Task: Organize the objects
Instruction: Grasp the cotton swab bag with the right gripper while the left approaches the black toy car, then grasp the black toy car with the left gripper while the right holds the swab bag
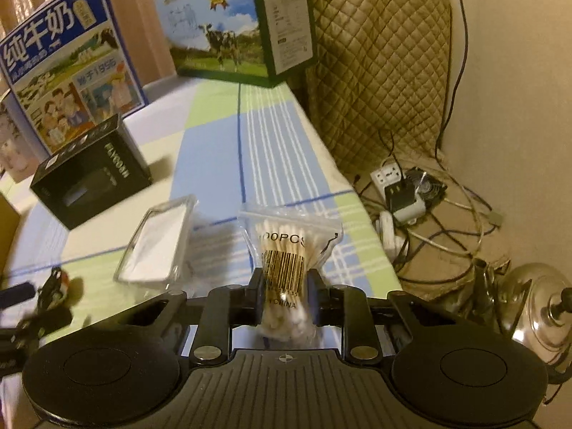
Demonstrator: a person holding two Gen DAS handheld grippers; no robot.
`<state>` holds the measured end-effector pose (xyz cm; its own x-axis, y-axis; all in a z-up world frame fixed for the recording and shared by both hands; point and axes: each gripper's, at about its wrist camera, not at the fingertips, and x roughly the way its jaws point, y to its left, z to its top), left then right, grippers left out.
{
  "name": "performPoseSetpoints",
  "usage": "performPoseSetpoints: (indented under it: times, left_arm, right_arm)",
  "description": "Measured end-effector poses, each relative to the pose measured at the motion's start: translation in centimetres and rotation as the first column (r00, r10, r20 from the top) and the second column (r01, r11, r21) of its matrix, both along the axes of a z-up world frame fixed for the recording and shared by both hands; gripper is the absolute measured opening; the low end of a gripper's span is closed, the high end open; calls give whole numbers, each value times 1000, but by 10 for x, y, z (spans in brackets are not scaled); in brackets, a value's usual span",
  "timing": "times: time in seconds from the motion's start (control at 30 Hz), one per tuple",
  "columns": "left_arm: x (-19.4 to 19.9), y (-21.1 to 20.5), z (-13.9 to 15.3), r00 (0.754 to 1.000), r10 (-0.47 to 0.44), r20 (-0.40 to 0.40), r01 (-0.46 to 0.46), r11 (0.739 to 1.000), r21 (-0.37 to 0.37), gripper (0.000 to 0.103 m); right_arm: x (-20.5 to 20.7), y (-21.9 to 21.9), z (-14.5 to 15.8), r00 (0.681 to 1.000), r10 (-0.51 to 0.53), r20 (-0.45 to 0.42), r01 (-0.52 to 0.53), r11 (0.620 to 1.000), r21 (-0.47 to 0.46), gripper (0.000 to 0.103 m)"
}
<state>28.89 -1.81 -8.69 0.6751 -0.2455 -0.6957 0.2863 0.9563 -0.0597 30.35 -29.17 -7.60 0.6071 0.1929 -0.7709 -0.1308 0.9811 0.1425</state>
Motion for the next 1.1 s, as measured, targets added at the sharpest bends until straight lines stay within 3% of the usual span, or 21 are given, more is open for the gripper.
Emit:
performPoseSetpoints:
  times: [0.17, 0.33, 0.57, 0.83, 1.07, 1.1]
  left_arm:
    - [4, -3, -5, 1000, -23, 4, 23, 999, 24, 64]
    - [2, -6, -5, 999, -50, 1, 50, 998, 40, 28]
    - [-27, -7, 0, 997, -60, -37, 62, 997, 44, 28]
    - [-94, 3, 9, 995, -45, -89, 46, 999, 8, 28]
    - [-136, 6, 11, 995, -59, -78, 60, 998, 8, 28]
    - [-138, 7, 10, 996, -59, -74, 60, 998, 11, 32]
  right_arm:
    - [-12, 0, 3, 999, 31, -25, -31, 999, -8, 20]
    - [-23, 7, 6, 996, 74, -41, -75, 997, -17, 20]
    - [-44, 25, 10, 988, 142, -55, -142, 990, -7, 20]
    - [-96, 42, 21, 967, 244, -69, -243, 970, 18, 20]
    - [-141, 50, 17, 951, 299, -77, -300, 954, -11, 20]
    - [-142, 50, 15, 951, 299, -81, -301, 954, -12, 20]
